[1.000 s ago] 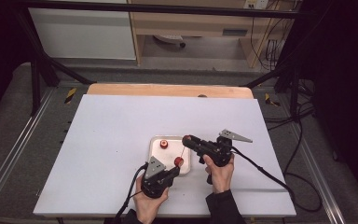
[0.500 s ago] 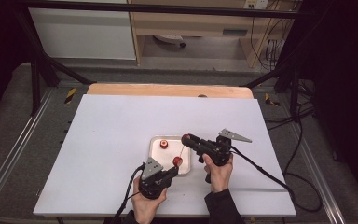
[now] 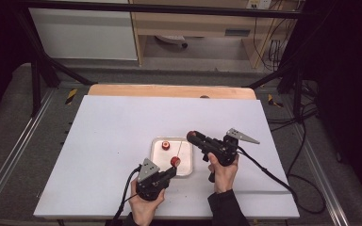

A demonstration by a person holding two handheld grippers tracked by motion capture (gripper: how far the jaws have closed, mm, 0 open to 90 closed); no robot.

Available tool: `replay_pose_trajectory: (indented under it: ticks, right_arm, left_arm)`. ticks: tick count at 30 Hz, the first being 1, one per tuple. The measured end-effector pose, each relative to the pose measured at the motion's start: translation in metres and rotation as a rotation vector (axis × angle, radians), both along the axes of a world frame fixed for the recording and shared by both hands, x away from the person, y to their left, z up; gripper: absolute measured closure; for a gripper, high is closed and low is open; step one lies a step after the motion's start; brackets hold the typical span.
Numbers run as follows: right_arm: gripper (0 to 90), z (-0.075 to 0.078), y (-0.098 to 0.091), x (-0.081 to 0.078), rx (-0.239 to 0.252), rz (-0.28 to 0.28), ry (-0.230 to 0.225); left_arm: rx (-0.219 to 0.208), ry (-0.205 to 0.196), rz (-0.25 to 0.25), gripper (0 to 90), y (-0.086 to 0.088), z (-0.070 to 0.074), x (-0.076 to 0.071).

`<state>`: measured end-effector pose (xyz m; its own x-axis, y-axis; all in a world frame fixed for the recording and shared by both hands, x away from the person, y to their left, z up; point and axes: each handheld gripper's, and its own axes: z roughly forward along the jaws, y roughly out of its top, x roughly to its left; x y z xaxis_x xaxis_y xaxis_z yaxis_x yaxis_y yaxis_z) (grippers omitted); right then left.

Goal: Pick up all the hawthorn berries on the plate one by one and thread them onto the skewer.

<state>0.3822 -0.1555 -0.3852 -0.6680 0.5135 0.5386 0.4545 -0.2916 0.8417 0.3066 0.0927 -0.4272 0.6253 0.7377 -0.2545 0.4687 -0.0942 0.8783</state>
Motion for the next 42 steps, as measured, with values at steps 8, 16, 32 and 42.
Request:
replay_pose_trajectory:
  ticks: [8,16,32,42]
  right_arm:
    - [62.4,-0.004,0.004,0.003,0.050,-0.010,0.022]
    - [62.4,-0.004,0.005,0.004,0.073,-0.007,0.041]
    - [62.4,-0.007,0.007,0.003,0.057,0.010,0.047]
    - [62.3,-0.016,0.013,-0.002,0.016,0.037,-0.006]
  left_arm:
    - [0.018,0.006,-0.023,89.0,-0.008,-0.003,-0.003]
    - [0.015,0.012,-0.028,89.0,-0.008,-0.002,-0.002]
    - [0.002,0.038,-0.026,89.0,-0.008,-0.002,-0.001]
    - [-0.039,0.055,0.015,88.9,-0.012,0.002,-0.003]
